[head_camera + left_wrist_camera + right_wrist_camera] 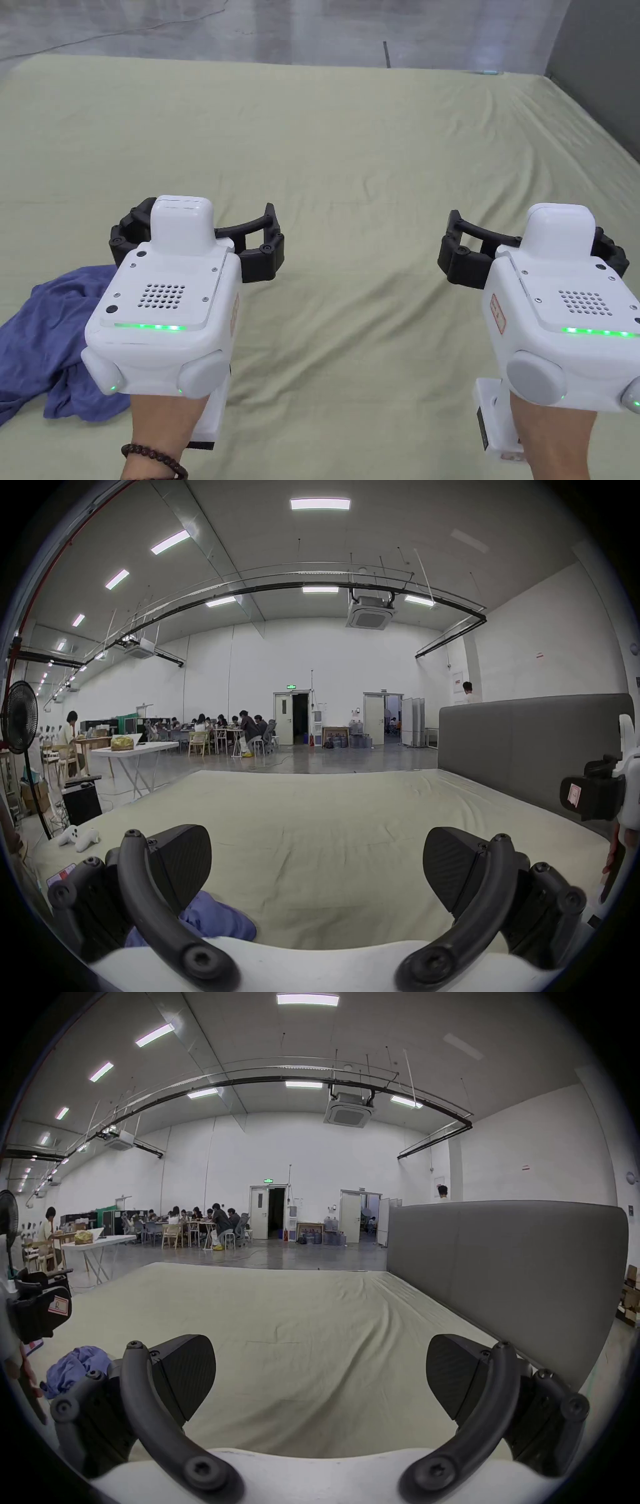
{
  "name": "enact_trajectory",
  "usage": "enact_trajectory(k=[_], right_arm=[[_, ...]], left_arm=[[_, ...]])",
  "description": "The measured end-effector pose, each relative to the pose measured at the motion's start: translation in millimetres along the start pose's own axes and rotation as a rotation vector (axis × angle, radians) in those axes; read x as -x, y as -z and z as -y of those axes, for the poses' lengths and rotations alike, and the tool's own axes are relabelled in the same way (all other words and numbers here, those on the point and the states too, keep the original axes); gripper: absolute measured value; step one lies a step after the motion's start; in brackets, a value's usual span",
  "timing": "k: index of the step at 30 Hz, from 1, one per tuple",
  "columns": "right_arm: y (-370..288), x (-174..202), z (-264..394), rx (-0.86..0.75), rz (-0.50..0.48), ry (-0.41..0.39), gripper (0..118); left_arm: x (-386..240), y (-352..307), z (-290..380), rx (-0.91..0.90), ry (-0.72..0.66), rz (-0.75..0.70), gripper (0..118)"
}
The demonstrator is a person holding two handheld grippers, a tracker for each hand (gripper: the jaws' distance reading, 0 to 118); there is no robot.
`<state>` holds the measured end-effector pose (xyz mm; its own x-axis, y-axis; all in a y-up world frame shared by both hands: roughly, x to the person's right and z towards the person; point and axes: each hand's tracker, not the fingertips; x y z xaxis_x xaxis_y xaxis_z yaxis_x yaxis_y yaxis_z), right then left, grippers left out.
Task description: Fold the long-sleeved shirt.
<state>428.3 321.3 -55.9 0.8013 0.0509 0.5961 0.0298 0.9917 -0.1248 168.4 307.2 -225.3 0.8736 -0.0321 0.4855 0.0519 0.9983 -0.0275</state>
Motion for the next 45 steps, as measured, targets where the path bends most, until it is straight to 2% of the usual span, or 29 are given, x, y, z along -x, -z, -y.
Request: enact_trajectory(k=[7,8,9,10,11,12,14,21,25,32,35,40,43,45], right_arm=[[-1,0,2,0.003,0.006,-0.006,118],[-1,-1,2,0.006,0.001,0.000,97],[-2,-1,1,0.007,0.004,0.015,40],[-3,-2,0,-0.002,-0.011,0.026,2],[-3,0,-1,0.002,0.005,0.015,2],[-1,3,0,-0.002,0.077,-0.051,2],[-1,2,4,0.006,0.003,-0.025,2],[4,18,3,0.025,-0.011,-0.028,2],[10,69,-6,-0.006,-0.154,-0.047,2],[3,210,-18,-0.047,-0.483,-0.014,2],[-6,249,-21,-0.040,-0.579,-0.009,2],[-13,267,-22,-0.037,-0.630,-0.044,2],[-13,263,-20,-0.034,-0.638,-0.056,2],[-12,259,-18,-0.030,-0.621,-0.071,2]], left_arm=[[-1,-3,-2,0.036,0.003,0.005,118],[0,-3,-3,0.072,0.009,0.010,84],[-1,-4,-3,0.066,0.011,0.011,13],[-1,-5,-1,0.055,0.023,0.019,0],[-4,-3,0,0.069,0.067,-0.013,0],[-6,-2,-1,0.059,0.085,-0.045,0],[-3,2,-3,0.108,0.037,0.050,0],[20,-5,-1,0.068,0.020,-0.060,0],[66,-22,-4,0.058,-0.003,-0.185,0],[154,-77,-6,0.069,-0.024,-0.410,0],[179,-90,-7,0.078,-0.046,-0.466,0],[183,-89,-5,0.138,-0.033,-0.465,0],[188,-52,6,0.348,-0.074,-0.458,0],[198,-19,18,0.497,-0.156,-0.413,0]])
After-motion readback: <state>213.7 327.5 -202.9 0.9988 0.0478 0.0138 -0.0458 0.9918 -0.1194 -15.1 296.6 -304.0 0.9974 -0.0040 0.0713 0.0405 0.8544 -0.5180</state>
